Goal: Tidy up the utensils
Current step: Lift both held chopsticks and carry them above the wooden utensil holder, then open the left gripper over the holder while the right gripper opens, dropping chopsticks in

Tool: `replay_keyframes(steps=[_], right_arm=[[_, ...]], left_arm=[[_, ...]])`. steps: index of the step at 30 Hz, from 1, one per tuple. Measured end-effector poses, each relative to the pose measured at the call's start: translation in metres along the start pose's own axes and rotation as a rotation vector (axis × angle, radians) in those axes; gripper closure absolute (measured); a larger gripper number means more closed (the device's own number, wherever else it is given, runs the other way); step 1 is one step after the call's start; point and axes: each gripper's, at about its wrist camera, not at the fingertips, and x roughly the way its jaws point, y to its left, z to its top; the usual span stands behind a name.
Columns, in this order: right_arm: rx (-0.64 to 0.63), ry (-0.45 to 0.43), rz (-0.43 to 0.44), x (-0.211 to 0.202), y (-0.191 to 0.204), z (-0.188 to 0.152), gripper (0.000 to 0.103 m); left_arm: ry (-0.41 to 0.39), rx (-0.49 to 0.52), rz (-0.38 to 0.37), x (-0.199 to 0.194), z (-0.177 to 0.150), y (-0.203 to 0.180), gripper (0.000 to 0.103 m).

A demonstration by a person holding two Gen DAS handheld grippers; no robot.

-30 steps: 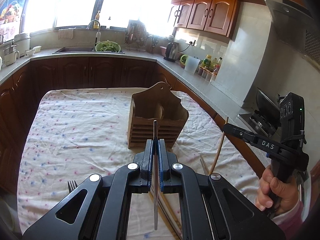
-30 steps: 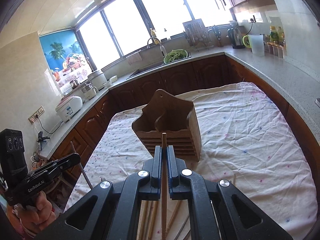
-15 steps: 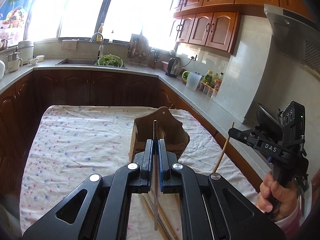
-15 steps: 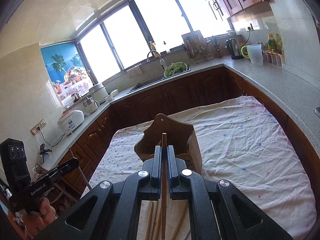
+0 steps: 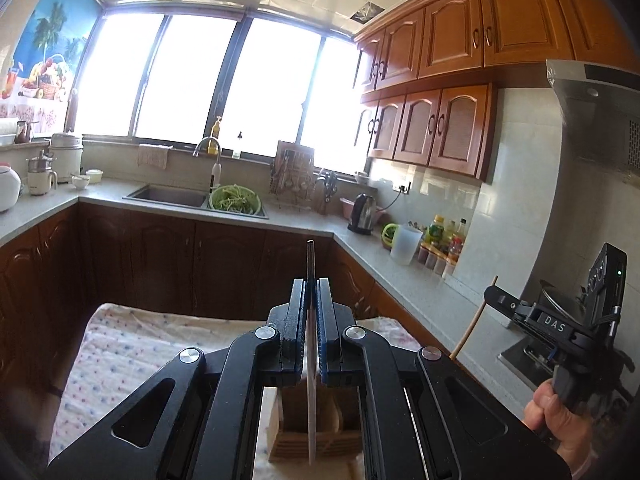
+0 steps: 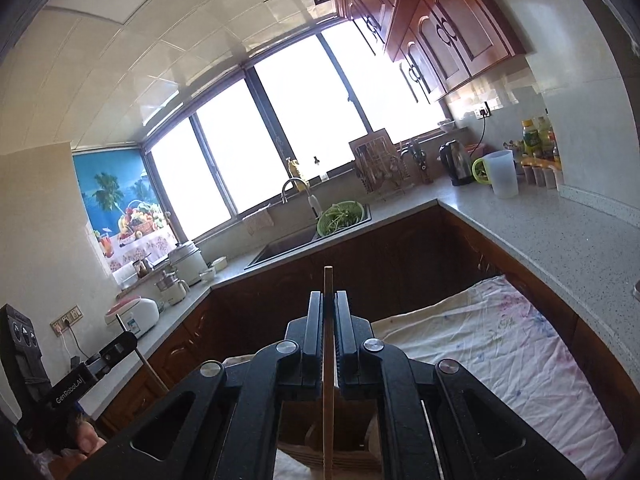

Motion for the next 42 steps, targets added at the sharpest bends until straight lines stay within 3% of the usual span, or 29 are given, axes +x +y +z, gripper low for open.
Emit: replay_keyframes(steps=[6,13,22,36,39,41,42], right_arm=[[-0.015,-0.032,-0.045,0.037,-0.010,0.004,0.098],[-0.010,-0.035,-0.065,0.067,-0.025,-0.042,0.098],[0.047,0.018,-0.083,0.080,-0.042,-0.080,0.098],[0.053,0.069,-0.080,0.081,-0.044,-0.073,0.097],[0.050,0.091,-0.070,0.084,-0.044,-0.073,0.092],[0.049,0.103,-0.060,0.083,-0.043,-0.072,0.082],[0.050,0.102,-0.055,0.080,-0.042,-0.072,0.068]], left_arm=[[-0.031,-0.004,0.046,0.045,-0.010,0.006,0.099],[0.015,-0.069,0.047,0.088,-0.055,0.027,0.099],[0.057,-0.104,0.075,0.099,-0.097,0.035,0.099],[0.108,-0.056,0.074,0.106,-0.101,0.024,0.098],[0.134,-0.061,0.071,0.106,-0.100,0.025,0.097],[0.147,-0.067,0.066,0.104,-0.100,0.027,0.095],[0.150,-0.070,0.068,0.101,-0.100,0.028,0.089]])
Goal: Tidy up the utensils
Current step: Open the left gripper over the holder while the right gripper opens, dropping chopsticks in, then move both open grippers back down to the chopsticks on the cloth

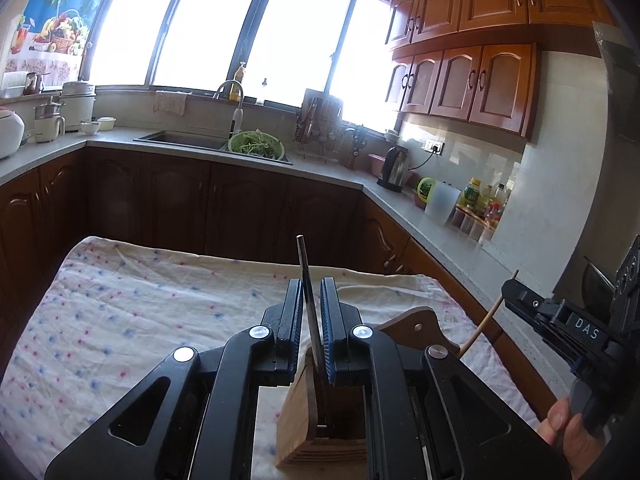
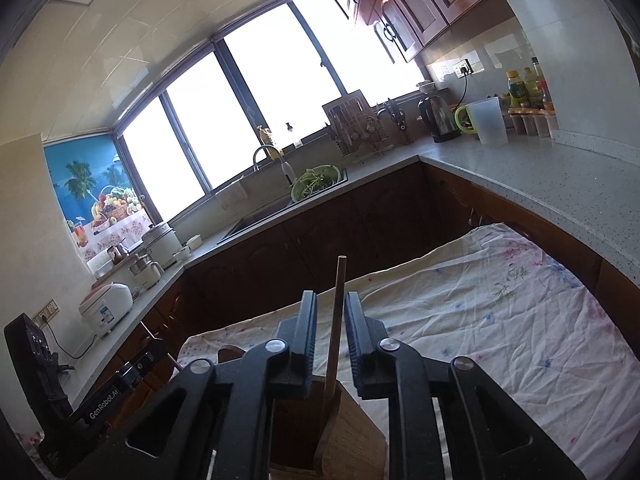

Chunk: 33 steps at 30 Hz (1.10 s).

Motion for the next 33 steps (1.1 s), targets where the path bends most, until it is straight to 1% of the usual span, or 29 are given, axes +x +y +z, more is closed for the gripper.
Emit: replay_keyframes(steps=[1,2,3,4,6,7,9,10,19,26,33], right_arm=[[0.001,-0.007,0.006,-0.004,0.000,0.000,0.051],[0.002,-0.017,0.015,-0.009,0.001,0.001,0.040],[0.001,-0.026,0.021,-0.015,0.002,0.001,0.030],[0.001,-0.035,0.024,-0.021,0.001,0.001,0.026],[0.003,-0.039,0.029,-0.032,-0.001,0.001,0.022],[0.005,-0.036,0.030,-0.036,-0.003,0.000,0.016],[0.008,-0.025,0.035,-0.046,-0.006,-0.003,0.009],[0.009,-0.022,0.038,-0.051,-0.008,-0.005,0.009],[-0.010,0.043,0.031,-0.100,-0.016,-0.037,0.008],[0.005,0.094,-0.019,-0.134,-0.033,-0.067,0.008],[-0.016,0.156,-0.062,-0.151,-0.040,-0.100,0.008]], left_arm=[[0.002,-0.005,0.002,-0.004,0.000,0.002,0.077],[-0.002,-0.012,0.006,-0.009,0.000,0.004,0.069],[-0.011,-0.016,0.010,-0.015,0.000,0.006,0.057],[-0.019,-0.017,0.020,-0.022,0.000,0.008,0.048],[-0.022,-0.020,0.047,-0.035,-0.001,0.013,0.040],[-0.021,-0.022,0.050,-0.042,-0.002,0.016,0.037],[-0.014,-0.025,0.071,-0.055,-0.005,0.022,0.033],[-0.011,-0.029,0.075,-0.062,-0.007,0.025,0.030],[0.060,0.001,0.136,-0.115,-0.046,0.039,0.022],[0.145,0.011,0.142,-0.139,-0.085,0.045,0.022],[0.230,0.011,0.136,-0.150,-0.118,0.049,0.022]])
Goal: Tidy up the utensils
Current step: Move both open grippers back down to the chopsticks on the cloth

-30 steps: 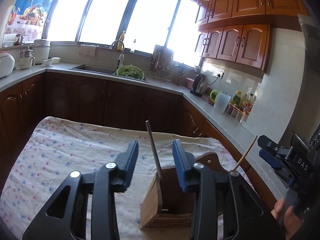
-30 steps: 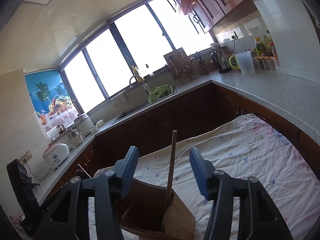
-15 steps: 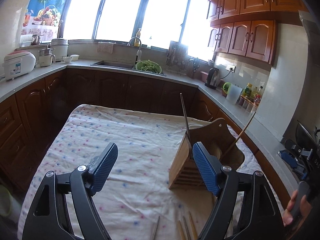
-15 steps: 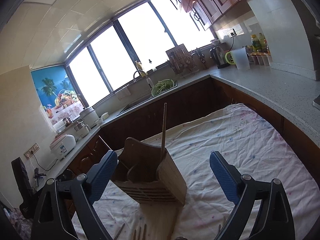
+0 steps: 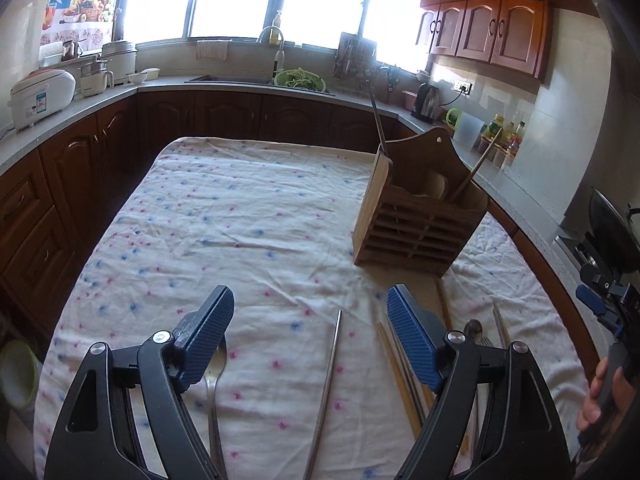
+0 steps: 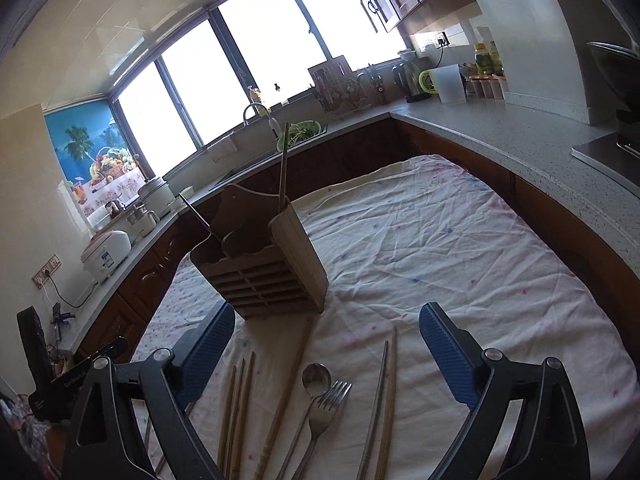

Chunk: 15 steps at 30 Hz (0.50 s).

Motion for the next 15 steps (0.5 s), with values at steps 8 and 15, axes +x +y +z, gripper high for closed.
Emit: replay_keyframes(steps=[8,15], right_arm=[[-0.019,0.033,-0.003,-0.001,0.007,-0.015,0.009],[-0.062,0.064,0.015,0.013,0.028,-0.019,0.020]], left_arm=[[0.064,0.017,0.007,0.006,-0.017,-0.001,0.022],[0.101,-0.003,0.000,0.012,-0.019,0.005,0.022]])
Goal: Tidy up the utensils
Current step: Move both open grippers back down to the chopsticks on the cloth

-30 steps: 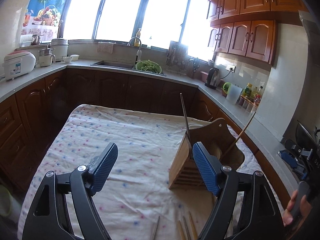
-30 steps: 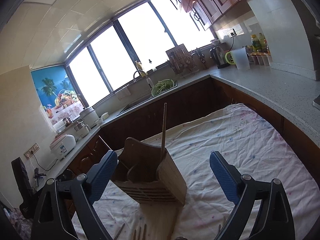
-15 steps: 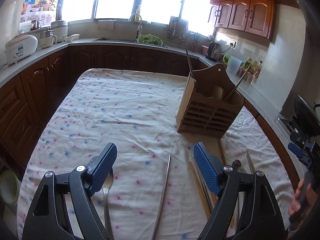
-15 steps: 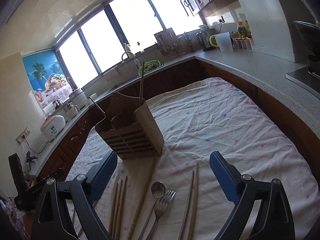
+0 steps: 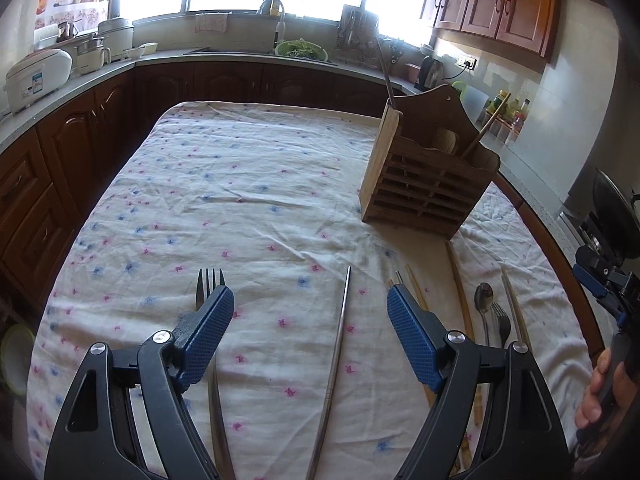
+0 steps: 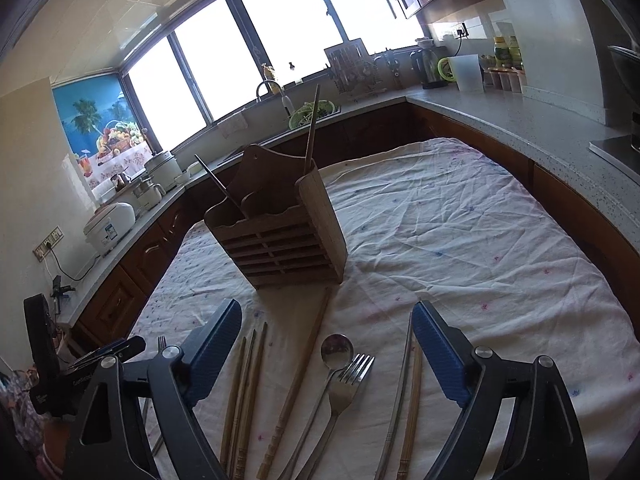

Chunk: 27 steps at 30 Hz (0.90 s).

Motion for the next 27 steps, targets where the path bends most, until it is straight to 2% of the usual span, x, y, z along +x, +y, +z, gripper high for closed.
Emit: replay_keyframes(steps=[5,7,10,13,17,19,27], right_arm=[[-0.022,0.052,0.002,0.022,0.011,-0.002,0.038],[-0.026,0.086,0.004,0.035,0.013,-0.004,0.050],[-0.032,0.142,0.010,0.056,0.018,-0.006,0.059],[-0.041,0.188,0.015,0.075,0.023,-0.008,0.064],[-0.045,0.236,0.013,0.098,0.025,-0.009,0.067],[-0.042,0.261,0.006,0.110,0.024,-0.010,0.071],[-0.037,0.320,-0.043,0.148,0.018,-0.012,0.080]], left_arm=[[0.041,0.025,-0.008,0.012,0.000,-0.003,0.027],[0.075,0.038,-0.018,0.021,0.000,-0.007,0.038],[0.130,0.066,-0.026,0.036,0.001,-0.012,0.050],[0.169,0.101,-0.031,0.049,0.002,-0.018,0.058],[0.201,0.135,-0.041,0.061,0.005,-0.025,0.060],[0.222,0.154,-0.041,0.070,0.006,-0.029,0.066],[0.306,0.182,-0.067,0.101,0.004,-0.032,0.072]])
